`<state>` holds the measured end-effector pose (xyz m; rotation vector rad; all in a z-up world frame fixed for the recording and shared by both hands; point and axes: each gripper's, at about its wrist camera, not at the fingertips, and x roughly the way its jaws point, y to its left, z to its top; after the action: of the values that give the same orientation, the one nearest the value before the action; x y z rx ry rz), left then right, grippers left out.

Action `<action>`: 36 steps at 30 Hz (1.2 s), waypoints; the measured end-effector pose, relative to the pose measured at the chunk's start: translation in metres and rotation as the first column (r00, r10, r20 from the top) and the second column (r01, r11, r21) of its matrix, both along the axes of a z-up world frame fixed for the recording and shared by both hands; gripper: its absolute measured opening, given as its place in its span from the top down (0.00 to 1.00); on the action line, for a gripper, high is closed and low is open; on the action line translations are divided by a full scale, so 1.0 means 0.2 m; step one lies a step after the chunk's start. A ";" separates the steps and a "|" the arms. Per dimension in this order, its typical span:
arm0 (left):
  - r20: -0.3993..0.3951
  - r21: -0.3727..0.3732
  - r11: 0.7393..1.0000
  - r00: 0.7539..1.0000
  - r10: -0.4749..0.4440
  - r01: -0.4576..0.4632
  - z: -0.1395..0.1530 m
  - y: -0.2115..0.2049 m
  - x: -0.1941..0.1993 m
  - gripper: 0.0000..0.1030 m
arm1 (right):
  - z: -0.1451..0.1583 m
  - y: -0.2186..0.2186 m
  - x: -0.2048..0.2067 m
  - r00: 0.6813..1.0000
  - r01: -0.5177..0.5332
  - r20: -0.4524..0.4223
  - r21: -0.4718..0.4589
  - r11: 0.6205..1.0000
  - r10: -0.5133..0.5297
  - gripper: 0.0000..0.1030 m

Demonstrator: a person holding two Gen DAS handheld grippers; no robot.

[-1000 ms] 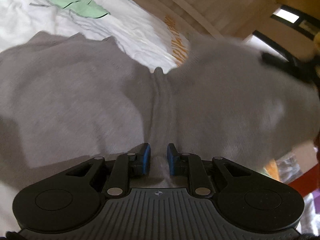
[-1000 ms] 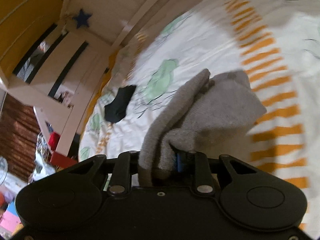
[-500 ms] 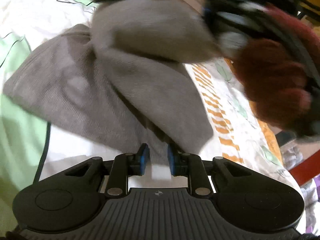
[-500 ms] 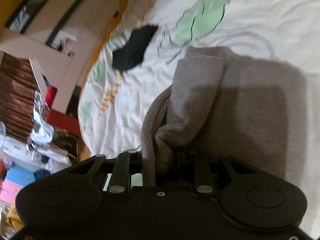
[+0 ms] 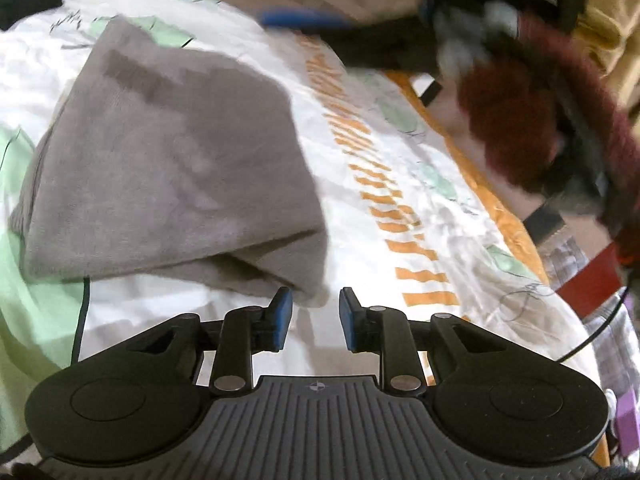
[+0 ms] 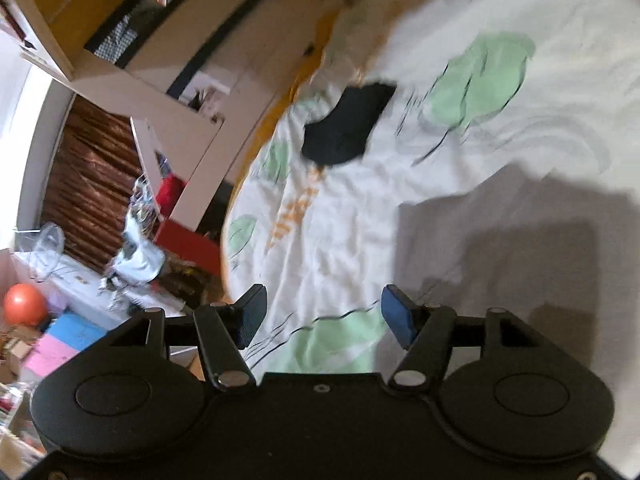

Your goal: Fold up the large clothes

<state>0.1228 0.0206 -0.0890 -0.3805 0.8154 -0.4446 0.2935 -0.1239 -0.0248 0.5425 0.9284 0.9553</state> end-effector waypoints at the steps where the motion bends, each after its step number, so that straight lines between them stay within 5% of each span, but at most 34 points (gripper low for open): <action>1: 0.012 0.000 1.000 1.000 -0.001 0.001 0.01 0.00 0.00 0.75 | 0.01 -0.06 -0.02 0.999 0.028 0.025 -0.028 0.999 -0.027 0.34; 7: 0.068 0.018 0.994 0.992 0.110 -0.112 0.09 0.09 0.02 0.74 | -0.07 -0.32 -0.15 0.983 0.156 0.129 -0.186 0.970 -0.133 0.41; 14: 0.140 0.122 0.943 0.946 0.292 -0.309 0.16 0.28 0.04 0.54 | -0.24 -0.40 -0.37 0.984 0.149 0.136 -0.243 0.959 -0.119 0.41; 22: 0.000 0.243 0.932 0.961 0.278 -0.269 0.05 0.36 0.19 0.54 | -0.29 -0.32 -0.58 0.972 0.116 0.229 -0.283 0.952 -0.051 0.41; 29: -0.032 0.207 0.936 0.954 0.299 -0.286 0.03 0.44 0.20 0.55 | -0.29 -0.23 -0.73 0.941 0.076 0.333 -0.373 0.925 0.057 0.41; 36: -0.010 0.202 0.911 0.929 0.370 -0.361 0.06 0.48 0.17 0.54 | -0.32 -0.10 -0.79 0.895 0.073 0.416 -0.493 0.867 0.161 0.41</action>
<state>0.1567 0.1169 -0.0776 -0.3510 0.8056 -0.0029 0.1349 -0.1442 -0.0886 -0.1467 0.7269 0.7894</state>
